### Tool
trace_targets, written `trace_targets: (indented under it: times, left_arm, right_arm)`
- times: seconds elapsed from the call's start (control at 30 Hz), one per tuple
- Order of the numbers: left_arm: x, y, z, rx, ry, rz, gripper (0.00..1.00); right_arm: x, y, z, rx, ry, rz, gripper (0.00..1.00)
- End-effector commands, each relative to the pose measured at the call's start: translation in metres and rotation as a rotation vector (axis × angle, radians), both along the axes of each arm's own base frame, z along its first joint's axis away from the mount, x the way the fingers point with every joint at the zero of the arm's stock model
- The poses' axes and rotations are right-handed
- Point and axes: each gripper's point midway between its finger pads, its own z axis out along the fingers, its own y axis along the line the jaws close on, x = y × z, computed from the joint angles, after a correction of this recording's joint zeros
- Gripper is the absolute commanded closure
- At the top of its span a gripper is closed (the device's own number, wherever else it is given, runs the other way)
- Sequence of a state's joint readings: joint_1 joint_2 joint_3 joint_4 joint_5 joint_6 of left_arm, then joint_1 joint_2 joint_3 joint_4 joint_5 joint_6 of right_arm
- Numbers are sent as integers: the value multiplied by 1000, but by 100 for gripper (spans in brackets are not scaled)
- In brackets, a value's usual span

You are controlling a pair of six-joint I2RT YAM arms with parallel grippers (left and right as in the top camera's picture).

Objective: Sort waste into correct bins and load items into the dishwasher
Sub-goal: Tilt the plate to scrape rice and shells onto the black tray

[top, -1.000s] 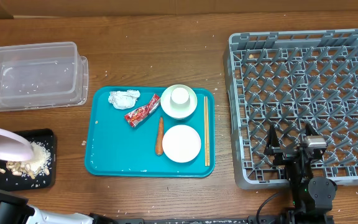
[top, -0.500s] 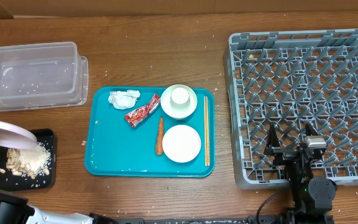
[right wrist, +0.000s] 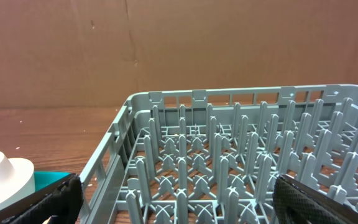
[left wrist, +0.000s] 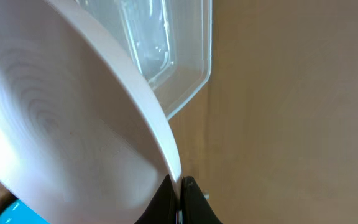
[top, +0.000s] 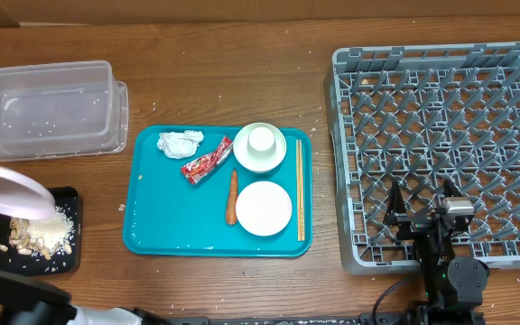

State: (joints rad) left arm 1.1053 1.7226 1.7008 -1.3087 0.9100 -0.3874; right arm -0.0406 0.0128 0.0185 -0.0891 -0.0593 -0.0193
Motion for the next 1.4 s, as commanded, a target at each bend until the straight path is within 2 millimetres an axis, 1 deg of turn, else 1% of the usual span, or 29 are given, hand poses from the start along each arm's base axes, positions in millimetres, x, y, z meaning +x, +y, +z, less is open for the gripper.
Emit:
trace_targets:
  times: [0.0,0.07,0.17,0.23,0.27,0.33,0.43,0.53,0.6,0.63,0.7,0.73,0.77,0.8,0.83,0.87,0.9,0.93,0.97,1.03,1.13,1.2,1.27,1.37]
  left_arm:
    - [0,-20,23,123,88,5,96]
    - [-4,-28,23,161,159,22,96]
    - [-16,-27,18,248,291,76,96]
    - [-22,-31,18,281,336,76,96]
    - [-21,-35,19,287,336,67,96]
    - [-18,-38,21,309,327,49,96]
    - [-16,-20,21,391,351,87,96]
    - [-4,-25,20,360,291,35,96]
    - [6,-21,17,363,259,7,96]
    - [9,-23,13,335,252,-3,96]
    - [17,-36,13,253,189,-64,96]
    - [20,-35,12,265,174,-85,96]
    - [21,-28,9,291,187,-79,96]
    - [19,-26,5,284,214,-64,96]
    - [16,-36,4,226,218,-71,96]
    - [15,-51,6,161,198,-99,96]
    - [17,-62,12,134,154,-139,96]
    - [21,-65,19,147,106,-168,96]
    - [23,-63,23,188,94,-166,96]
    - [20,-62,28,216,106,-144,96]
    - [14,-73,40,241,92,-152,96]
    - [10,-82,46,269,93,-166,96]
    - [9,-94,47,282,108,-191,96]
    - [10,-120,45,285,117,-290,96]
  right_arm:
    - [0,-2,-1,-4,-8,-10,0]
    - [0,-2,-1,-4,-9,-10,0]
    - [0,-2,-1,-4,-8,-10,0]
    - [0,-2,-1,-4,-8,-10,0]
    - [0,-2,-1,-4,-8,-10,0]
    - [0,-2,-1,-4,-8,-10,0]
    - [0,-2,-1,-4,-8,-10,0]
    - [0,-2,-1,-4,-8,-10,0]
    - [0,-2,-1,-4,-9,-10,0]
    - [0,-2,-1,-4,-8,-10,0]
    - [0,-2,-1,-4,-8,-10,0]
    - [0,-2,-1,-4,-8,-10,0]
    - [0,-2,-1,-4,-8,-10,0]
    - [0,-2,-1,-4,-9,-10,0]
    - [0,-2,-1,-4,-9,-10,0]
    - [0,-2,-1,-4,-8,-10,0]
    - [0,-2,-1,-4,-9,-10,0]
    - [0,-2,-1,-4,-9,-10,0]
    - [0,-2,-1,-4,-8,-10,0]
    - [0,-2,-1,-4,-8,-10,0]
    - [0,-2,-1,-4,-8,-10,0]
    - [0,-2,-1,-4,-8,-10,0]
    - [0,-2,-1,-4,-8,-10,0]
    - [0,-2,-1,-4,-9,-10,0]
